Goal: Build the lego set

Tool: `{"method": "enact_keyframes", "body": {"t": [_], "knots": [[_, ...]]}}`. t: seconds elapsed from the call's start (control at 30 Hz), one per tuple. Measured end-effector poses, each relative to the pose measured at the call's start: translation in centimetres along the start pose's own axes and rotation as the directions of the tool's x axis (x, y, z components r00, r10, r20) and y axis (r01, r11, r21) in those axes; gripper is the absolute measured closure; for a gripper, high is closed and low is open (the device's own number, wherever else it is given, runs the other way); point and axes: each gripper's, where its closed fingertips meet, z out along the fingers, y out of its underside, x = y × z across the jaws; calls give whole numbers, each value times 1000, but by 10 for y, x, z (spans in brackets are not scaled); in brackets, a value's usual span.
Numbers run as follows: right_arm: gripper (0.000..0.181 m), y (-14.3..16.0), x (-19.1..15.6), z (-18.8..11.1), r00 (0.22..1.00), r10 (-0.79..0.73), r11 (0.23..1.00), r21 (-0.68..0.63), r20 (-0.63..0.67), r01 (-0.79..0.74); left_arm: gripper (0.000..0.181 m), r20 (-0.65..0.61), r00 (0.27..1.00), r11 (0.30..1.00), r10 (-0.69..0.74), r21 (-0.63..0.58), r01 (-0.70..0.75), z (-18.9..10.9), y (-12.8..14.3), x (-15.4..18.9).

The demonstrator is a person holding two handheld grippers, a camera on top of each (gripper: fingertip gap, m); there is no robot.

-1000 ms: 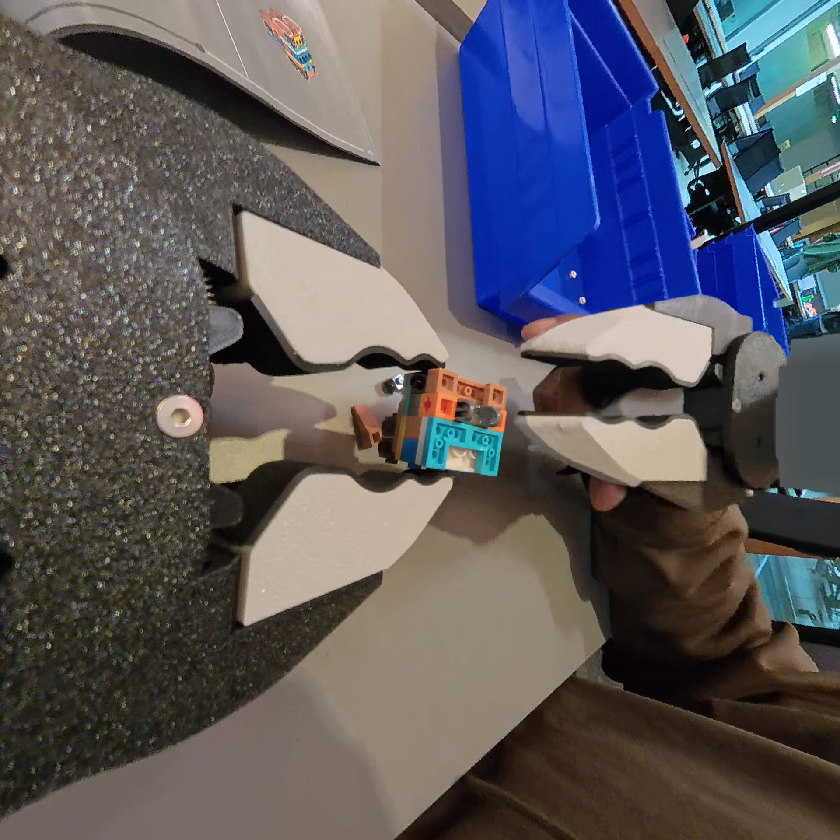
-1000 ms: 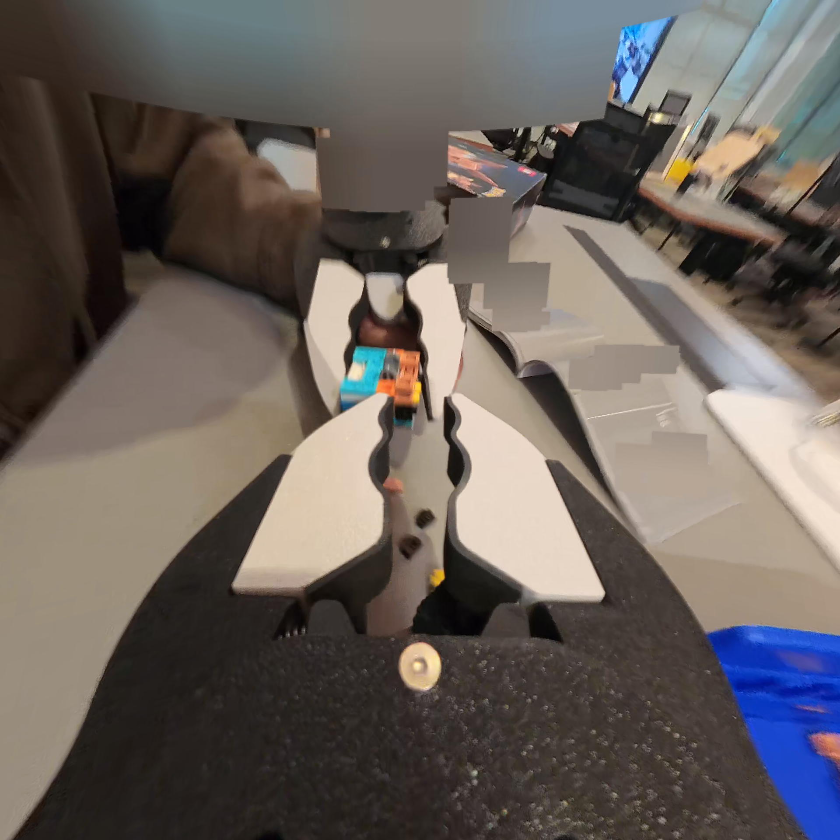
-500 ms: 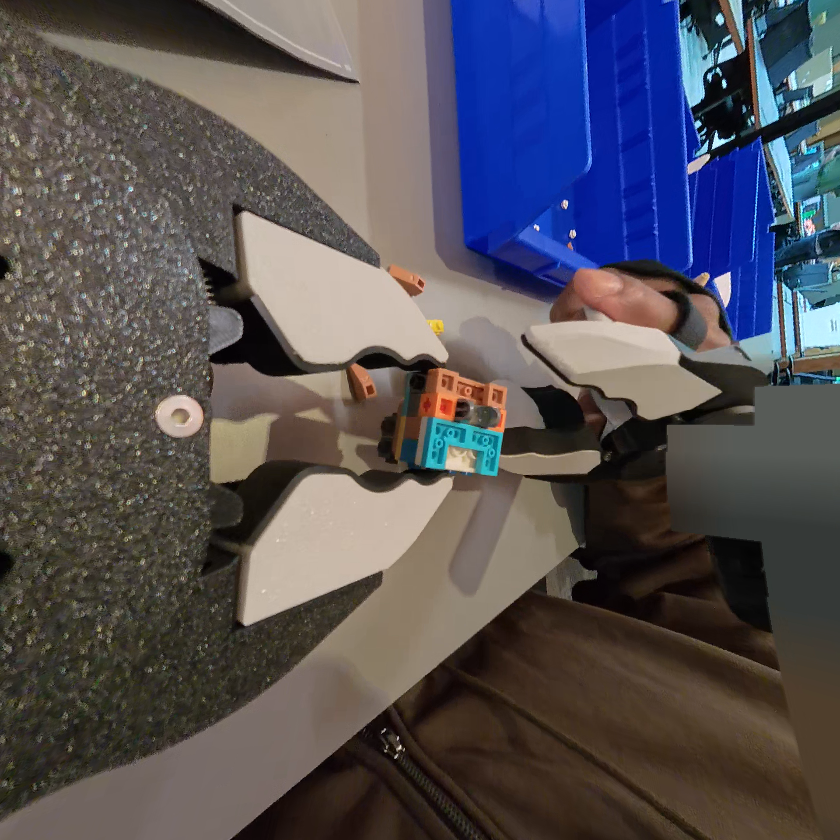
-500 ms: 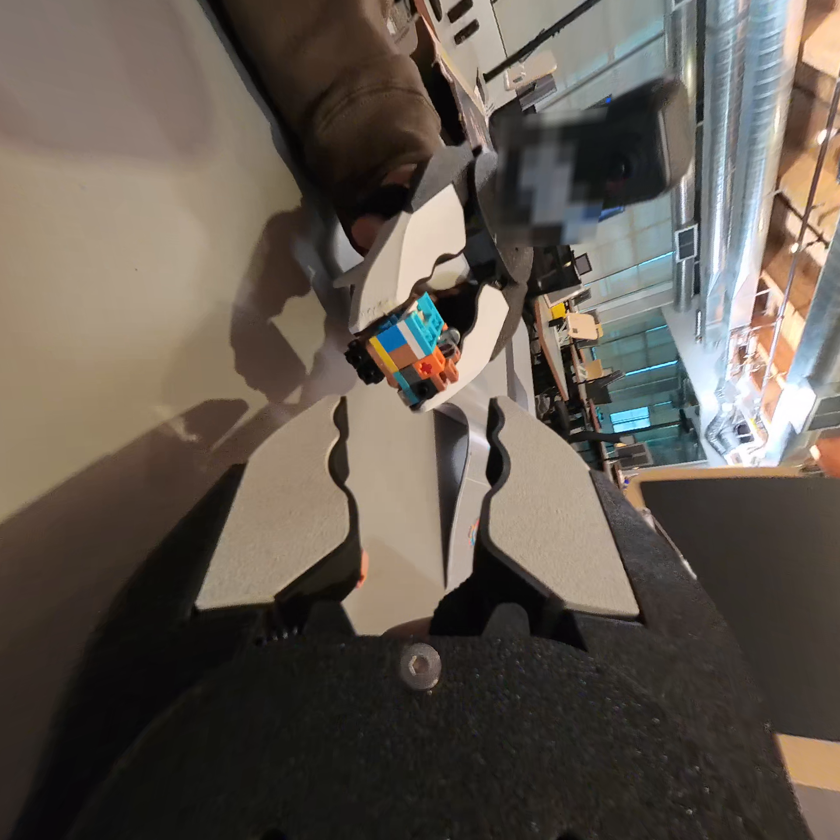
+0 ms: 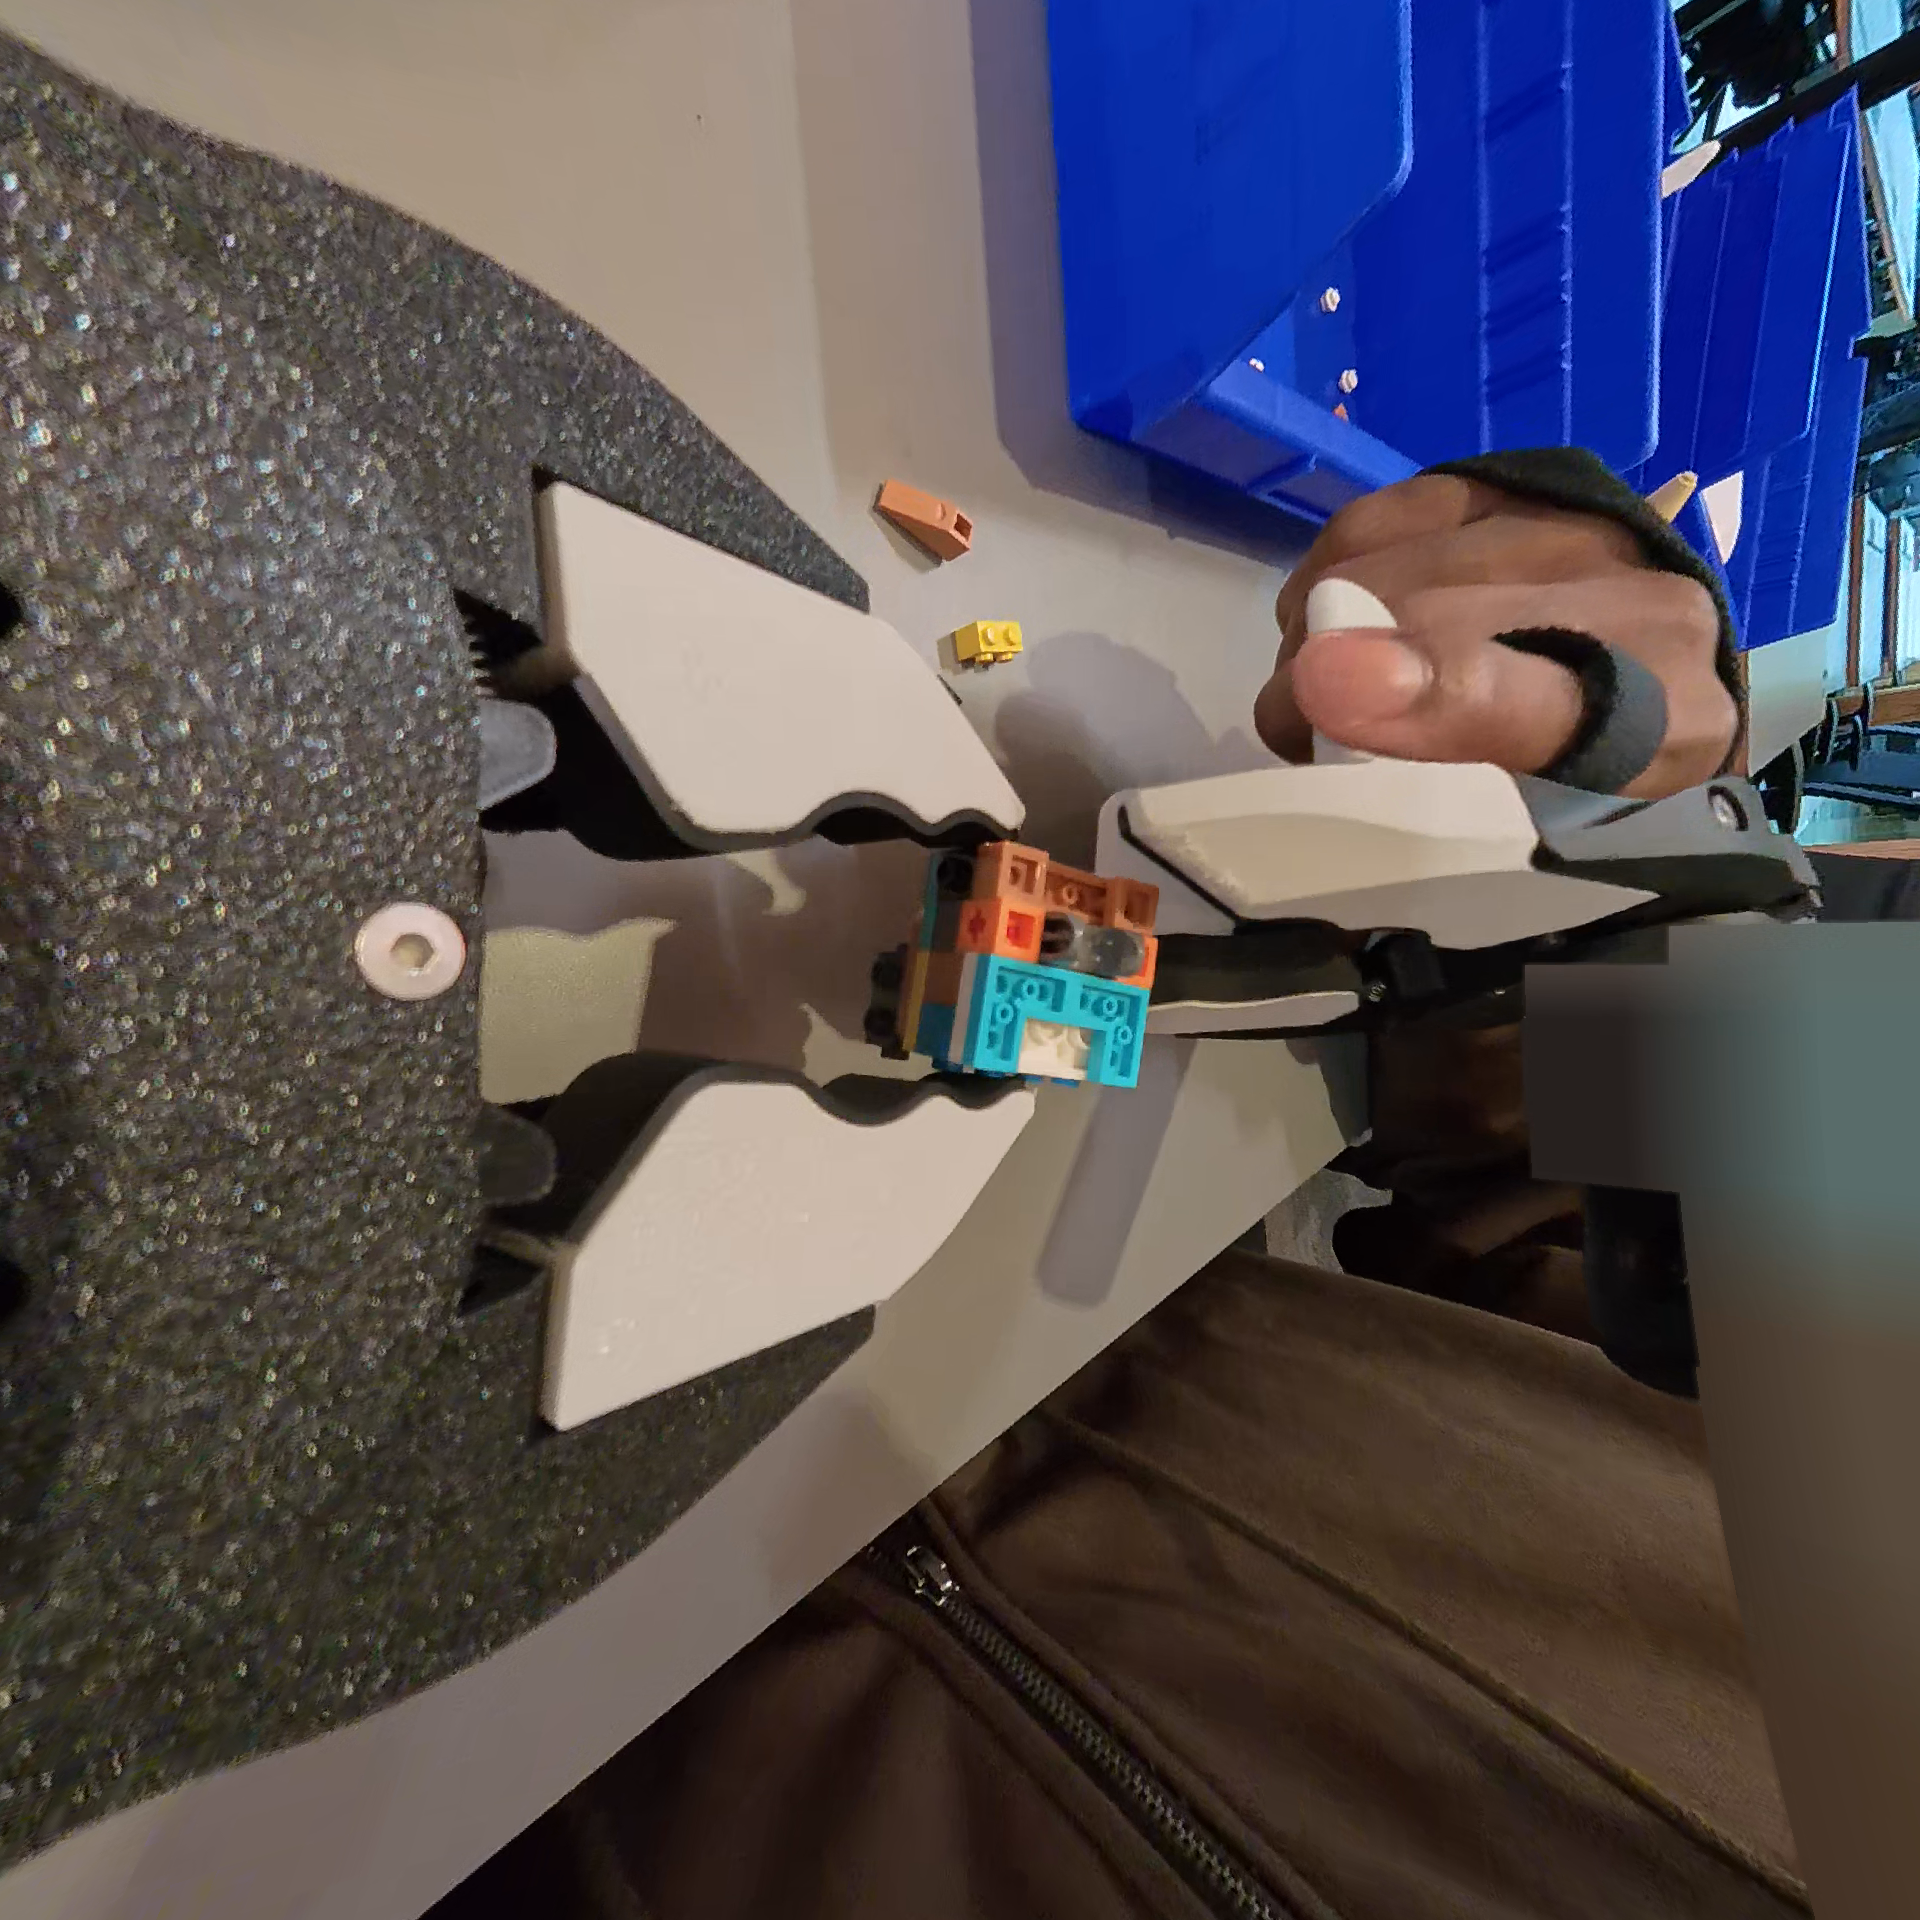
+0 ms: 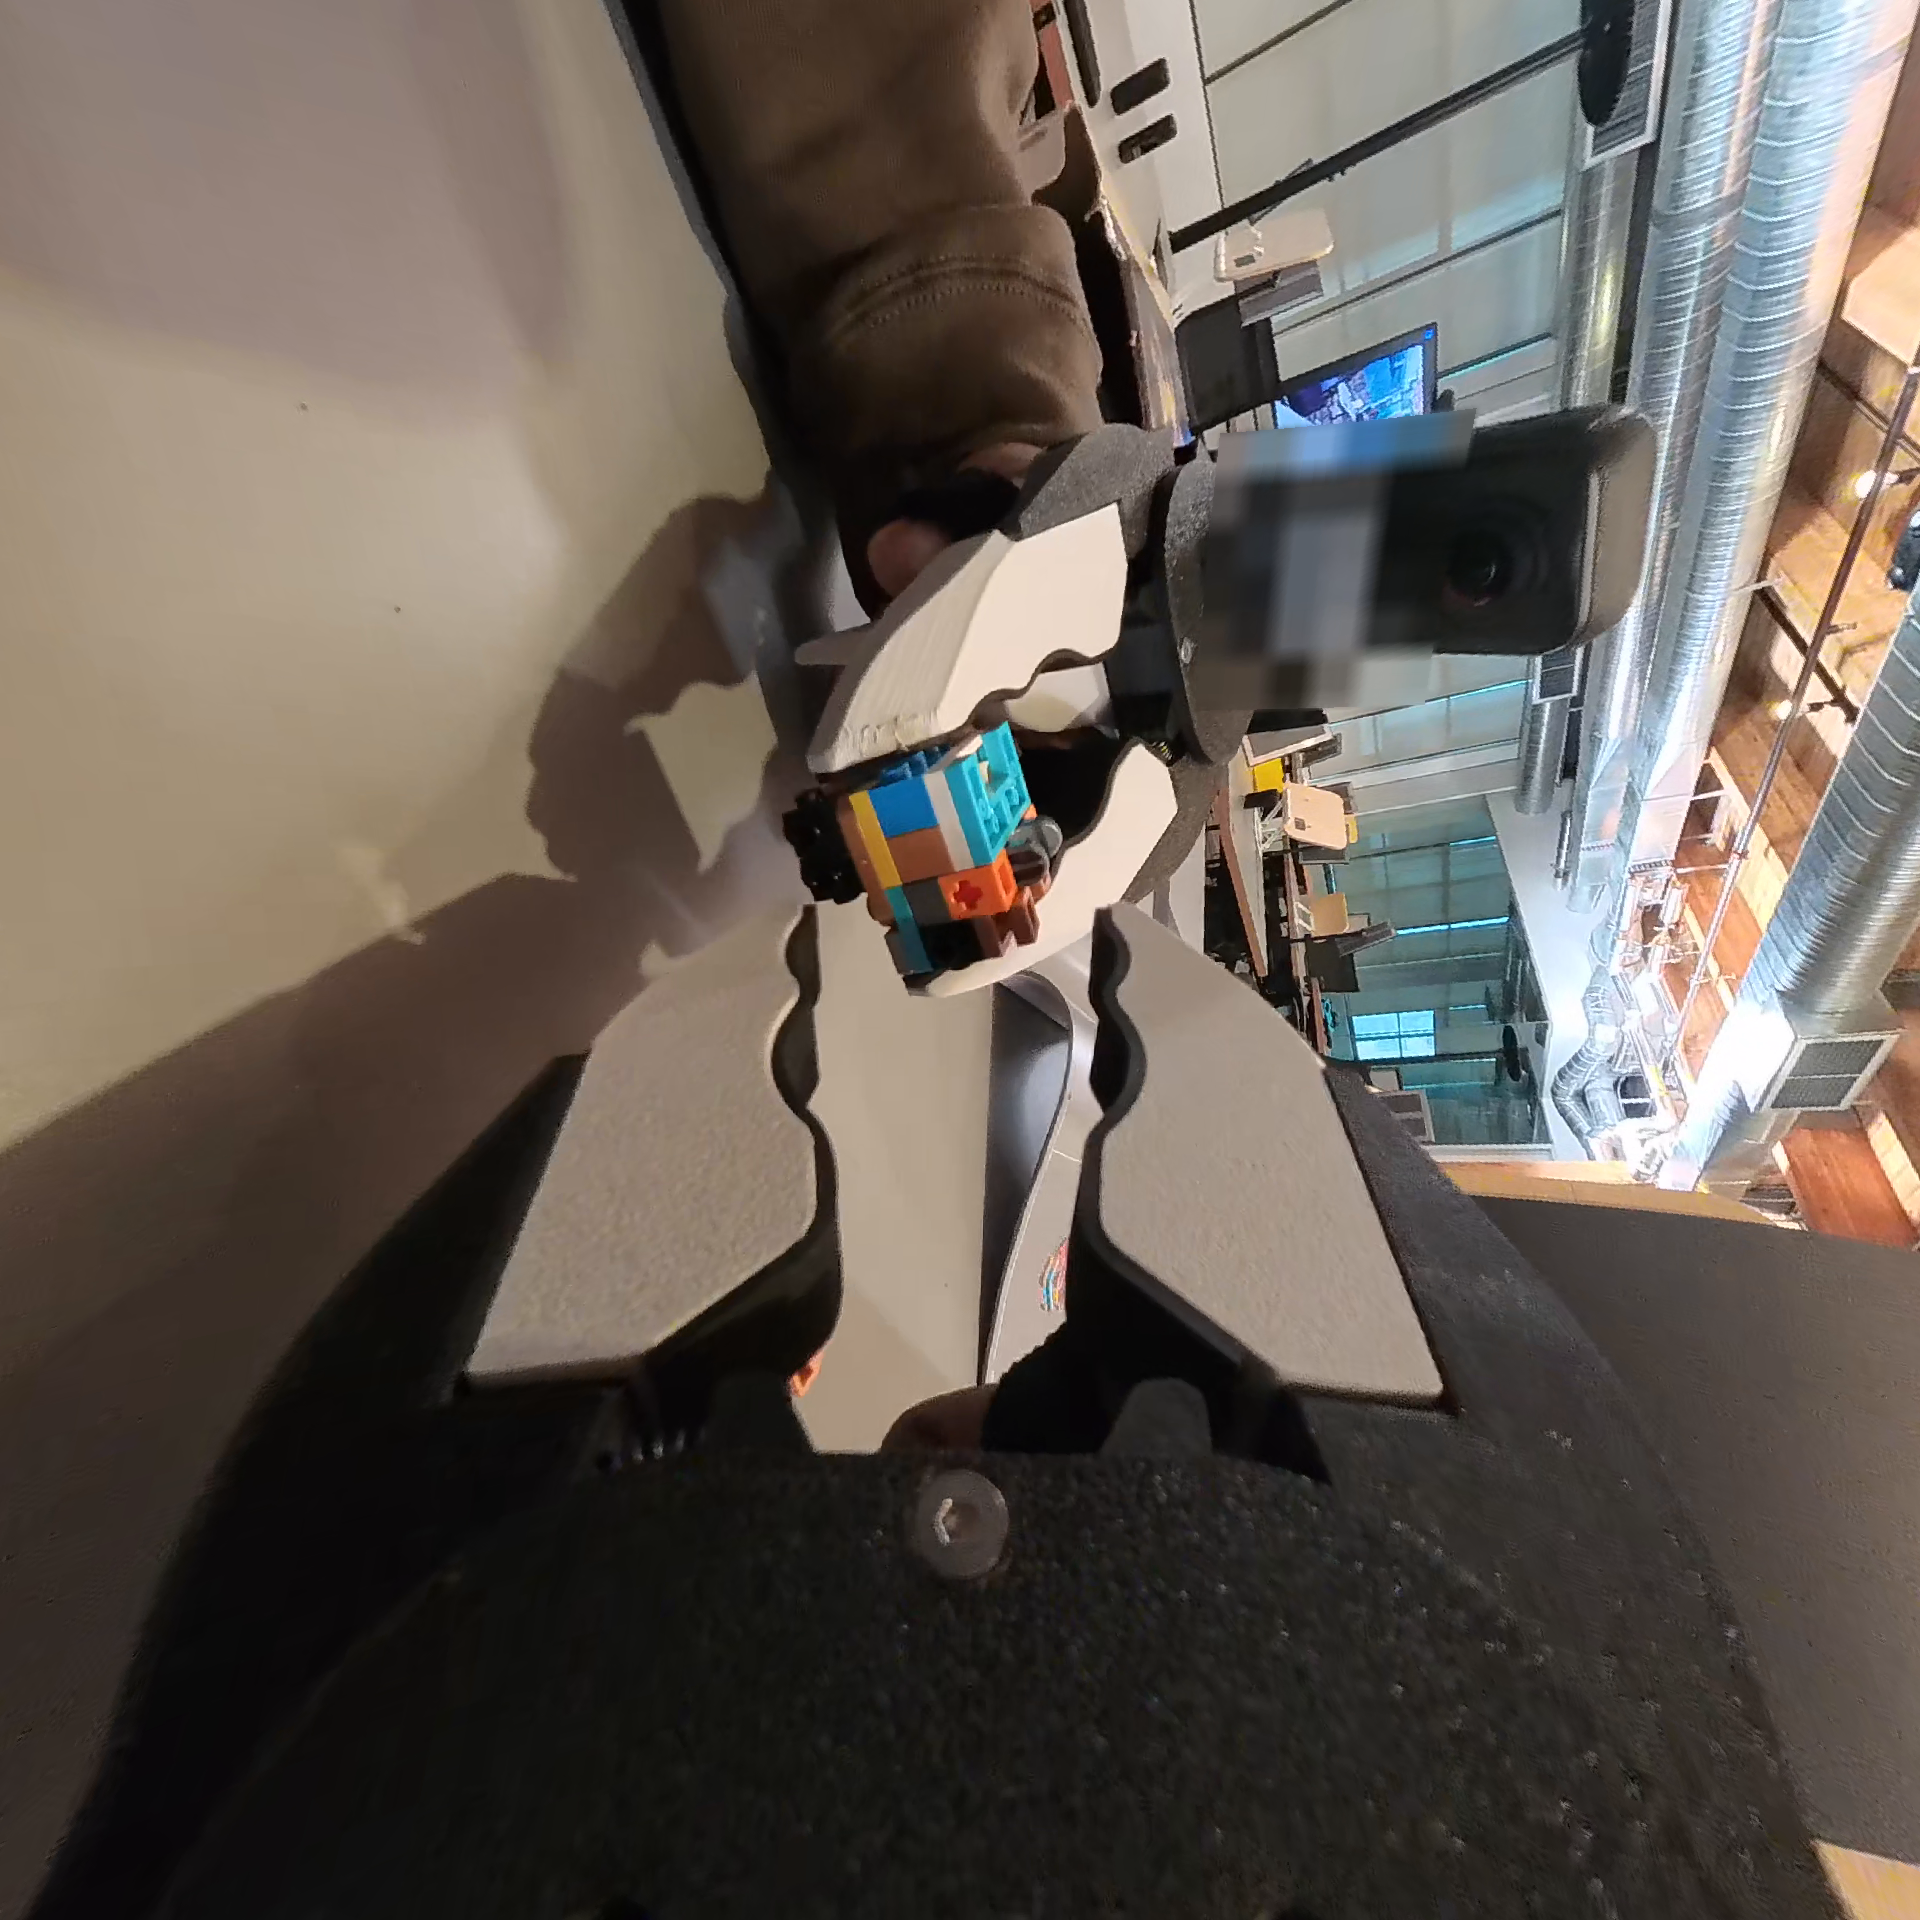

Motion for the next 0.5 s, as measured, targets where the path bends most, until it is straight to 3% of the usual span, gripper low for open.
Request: {"method": "enact_keyframes", "body": {"t": [0.3, 0.5], "knots": [[130, 1, -6, 4, 999, 5, 1000, 0, 50, -5, 139, -30, 999, 1000, -20, -9, 19, 2, 4, 3], [139, 1, -10, 6, 997, 4, 1000, -4, 74, -4, 139, -46, 998, 999, -31, -12, 31, 3, 5, 5]]}}
